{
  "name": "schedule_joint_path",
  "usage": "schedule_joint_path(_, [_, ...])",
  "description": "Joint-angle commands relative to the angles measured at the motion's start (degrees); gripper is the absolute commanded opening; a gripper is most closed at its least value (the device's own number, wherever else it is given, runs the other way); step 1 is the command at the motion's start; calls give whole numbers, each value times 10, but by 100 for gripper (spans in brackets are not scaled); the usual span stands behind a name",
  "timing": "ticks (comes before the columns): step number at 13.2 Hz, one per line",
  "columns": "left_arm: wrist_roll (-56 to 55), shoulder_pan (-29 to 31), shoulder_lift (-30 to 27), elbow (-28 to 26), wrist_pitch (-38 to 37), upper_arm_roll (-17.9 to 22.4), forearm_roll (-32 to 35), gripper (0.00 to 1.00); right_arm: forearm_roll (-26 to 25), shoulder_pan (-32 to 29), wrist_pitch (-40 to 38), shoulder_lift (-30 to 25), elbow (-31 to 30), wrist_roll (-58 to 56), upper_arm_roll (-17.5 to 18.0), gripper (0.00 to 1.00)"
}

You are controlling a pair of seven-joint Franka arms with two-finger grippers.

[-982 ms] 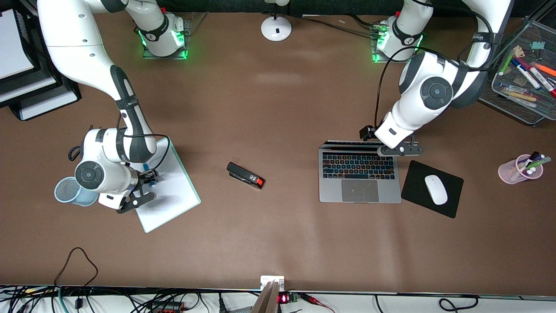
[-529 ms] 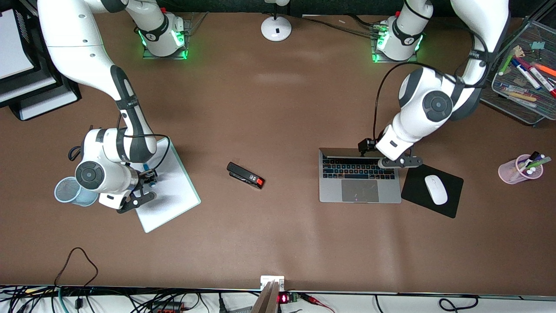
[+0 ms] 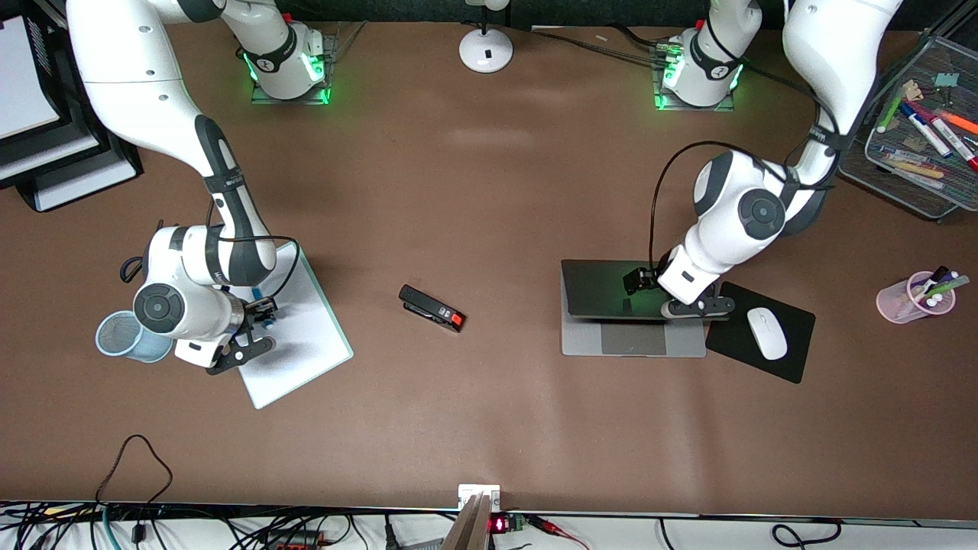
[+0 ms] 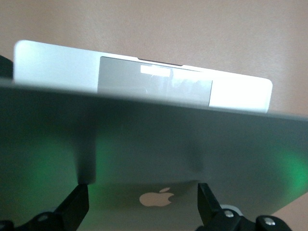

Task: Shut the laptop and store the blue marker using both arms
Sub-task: 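Push the laptop lid shut with the left gripper while the right gripper grasps the marker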

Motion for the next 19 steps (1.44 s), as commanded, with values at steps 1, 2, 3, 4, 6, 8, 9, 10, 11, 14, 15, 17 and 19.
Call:
schedule_joint_path(1, [9,-2,38,17,27,2,-7,100,10,0,9,8,1,-8,2,47])
schedule_joint_path(2, [9,-3,45,18,31,2,-7,100,10,0,9,9,1,-8,2,47])
schedule_joint_path(3, [8,-3,51,17,38,2,-7,100,10,0,9,8,1,-7,2,46])
schedule_joint_path(4, [8,-3,58,17,44,2,-7,100,10,0,9,8,2,-7,2,42])
schedule_joint_path(6, [8,-5,69,17,58,6,-7,100,10,0,8,8,3,-5,2,33])
schedule_joint_path(8, [8,-5,70,18,63,7,-7,100,10,0,8,8,3,-5,2,24])
schedule_joint_path(9, [6,-5,69,18,63,7,-7,100,10,0,8,8,3,-5,2,23])
schedule_joint_path(10, [6,-4,63,18,61,7,-7,100,10,0,8,8,3,-5,3,18])
schedule_joint_path(11, [6,-3,57,18,59,8,-7,100,14,0,8,8,4,-5,3,17])
schedule_joint_path(14, [7,0,23,23,24,15,-6,100,31,0,7,7,4,-6,3,9])
schedule_joint_path(15, [7,1,2,40,-26,18,-6,100,31,-1,4,2,18,-12,2,8])
schedule_joint_path(17, [7,2,-25,64,-91,21,-6,100,31,-1,-7,-12,44,-13,2,5])
schedule_joint_path(19, [7,2,-51,79,-135,28,-6,100,30,-4,-19,-45,55,-17,1,5])
